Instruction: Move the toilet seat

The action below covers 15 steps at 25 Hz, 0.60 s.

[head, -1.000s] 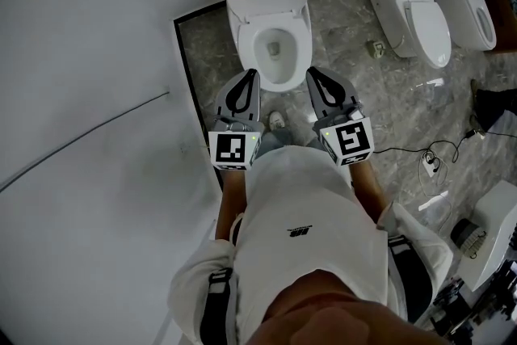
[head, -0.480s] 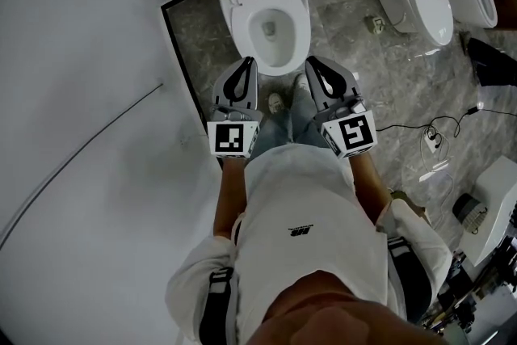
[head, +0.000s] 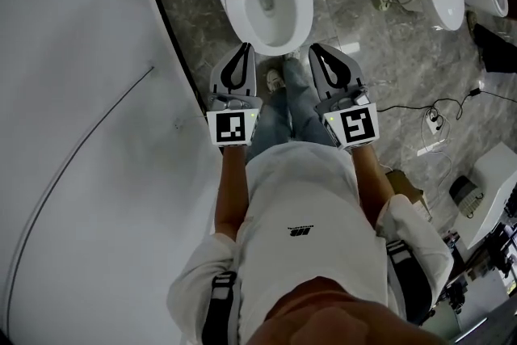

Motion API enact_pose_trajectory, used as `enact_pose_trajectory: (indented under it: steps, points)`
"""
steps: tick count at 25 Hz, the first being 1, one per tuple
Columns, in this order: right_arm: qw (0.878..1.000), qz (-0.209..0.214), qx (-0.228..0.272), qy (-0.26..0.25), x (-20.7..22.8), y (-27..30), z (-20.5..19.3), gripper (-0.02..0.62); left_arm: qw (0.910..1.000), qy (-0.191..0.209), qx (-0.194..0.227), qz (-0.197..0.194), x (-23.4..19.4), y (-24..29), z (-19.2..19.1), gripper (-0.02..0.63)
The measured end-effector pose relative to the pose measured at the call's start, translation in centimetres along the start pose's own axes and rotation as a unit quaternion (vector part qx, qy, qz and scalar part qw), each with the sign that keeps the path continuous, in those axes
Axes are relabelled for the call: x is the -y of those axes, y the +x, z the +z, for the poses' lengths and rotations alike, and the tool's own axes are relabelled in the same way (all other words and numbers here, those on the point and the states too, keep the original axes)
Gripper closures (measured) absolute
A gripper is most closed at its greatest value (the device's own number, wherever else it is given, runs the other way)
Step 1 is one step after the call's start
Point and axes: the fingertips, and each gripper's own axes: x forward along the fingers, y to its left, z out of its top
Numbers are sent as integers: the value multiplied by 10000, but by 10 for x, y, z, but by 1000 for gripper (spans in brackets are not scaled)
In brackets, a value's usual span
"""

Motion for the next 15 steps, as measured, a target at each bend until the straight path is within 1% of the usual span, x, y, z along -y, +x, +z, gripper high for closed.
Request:
enact_pose_trajectory:
  steps: [3, 9, 12, 15]
  points:
    - [9999, -40, -144, -18, 8, 10, -11, 561, 9999, -102, -116, 69, -5, 8, -18, 575]
    - [9995, 50, -303, 76, 17, 26, -35, 561, 9990, -207, -346, 187, -12, 21, -49, 575]
    - [9992, 94, -314, 218, 15, 31, -37, 561, 9984, -55, -524, 185, -14, 21, -70, 575]
    - [9988, 102, -411, 260, 23, 38, -49, 561, 9979, -86, -618, 185, -14, 30, -88, 575]
